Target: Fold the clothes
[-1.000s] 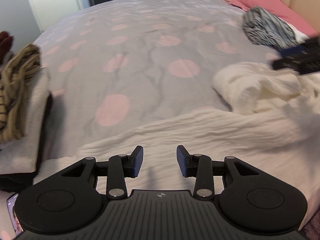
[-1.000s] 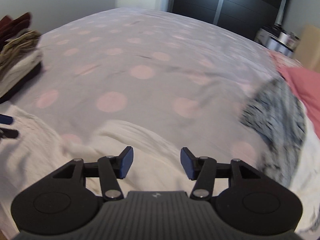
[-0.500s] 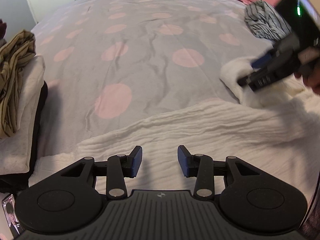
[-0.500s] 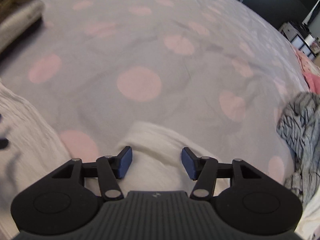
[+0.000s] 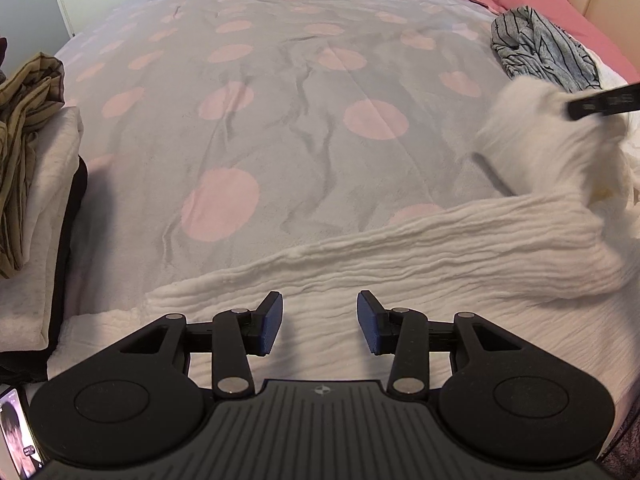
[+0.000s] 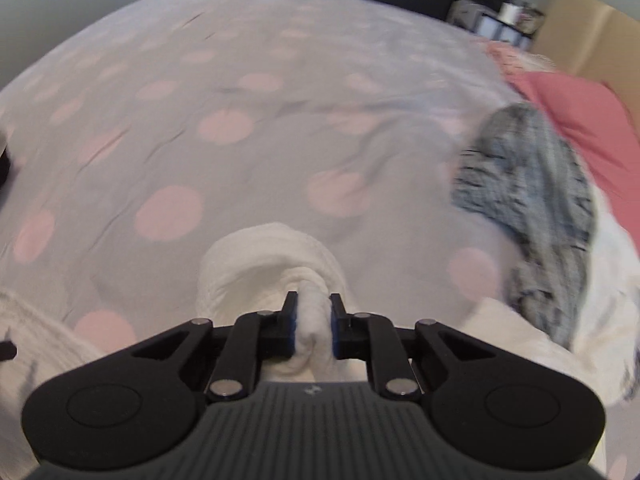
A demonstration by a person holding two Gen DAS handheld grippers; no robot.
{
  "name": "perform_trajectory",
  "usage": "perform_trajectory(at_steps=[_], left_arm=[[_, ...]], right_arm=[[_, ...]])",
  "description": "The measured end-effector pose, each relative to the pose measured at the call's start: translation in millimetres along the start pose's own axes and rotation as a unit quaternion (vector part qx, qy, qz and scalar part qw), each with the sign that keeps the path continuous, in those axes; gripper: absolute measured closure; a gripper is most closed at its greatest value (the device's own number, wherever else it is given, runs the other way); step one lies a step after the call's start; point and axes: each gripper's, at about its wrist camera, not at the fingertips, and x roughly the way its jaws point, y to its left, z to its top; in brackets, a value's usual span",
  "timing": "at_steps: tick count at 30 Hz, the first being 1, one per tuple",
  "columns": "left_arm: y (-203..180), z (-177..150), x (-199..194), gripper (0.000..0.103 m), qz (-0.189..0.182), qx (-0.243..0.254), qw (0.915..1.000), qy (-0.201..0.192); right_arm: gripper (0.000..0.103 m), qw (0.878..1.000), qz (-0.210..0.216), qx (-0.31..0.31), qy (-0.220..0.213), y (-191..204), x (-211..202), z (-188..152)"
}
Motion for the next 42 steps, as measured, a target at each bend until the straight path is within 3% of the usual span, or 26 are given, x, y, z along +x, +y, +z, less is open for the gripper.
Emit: perform_trajectory(at_steps=[5,9,12,17,18,20,26,32,40,42], left_arm=[[-2,1,2,0.064,-0.002,0.002,1.0,0.002],[-5,2,4,0.064,-0.006,0.003,1.0,0.003],[-6,2,4,0.064,-0.007,0.004,1.0,0.003],[-8,3,4,0.064,-0.006,0.005,1.0,0.003],[-8,3,4,0.064,-0.006,0.005,1.0,0.003],[-9,3,4,0.064,-0.006,0.006,1.0,0.003],[-11,3,3,0.064,-0.005,0.008,1.0,0.003],[-7,2,2,0.063,-0.006,0.005,1.0,0.002],[-1,2,1,0.063,-0.008,0.01,0.9999,0.003],[-1,2,2,0.063,-0.008,0.011,0.9999,0.004]], right_arm=[[0.087,0.994,-0.03,0.103,0.003,-57,-38,-32],[0.087,0.984,-0.039,0.172,0.039,-82,-55,-71],[0.087,0.978,-0.034,0.184,0.091,-84,-45,-97],[0.081,0.981,-0.039,0.157,0.11,-77,-41,-110],[0.081,0.982,-0.041,0.152,0.103,-77,-44,-108],[0.071,0.984,-0.047,0.145,0.091,-78,-53,-103],[0.066,0.991,-0.072,0.105,0.044,-76,-80,-82],[0.06,0.997,-0.05,0.048,0.017,-56,-86,-51],[0.059,0.998,-0.011,-0.014,0.058,-33,-43,-24],[0.055,0.998,0.008,-0.021,0.065,-23,-31,-17]])
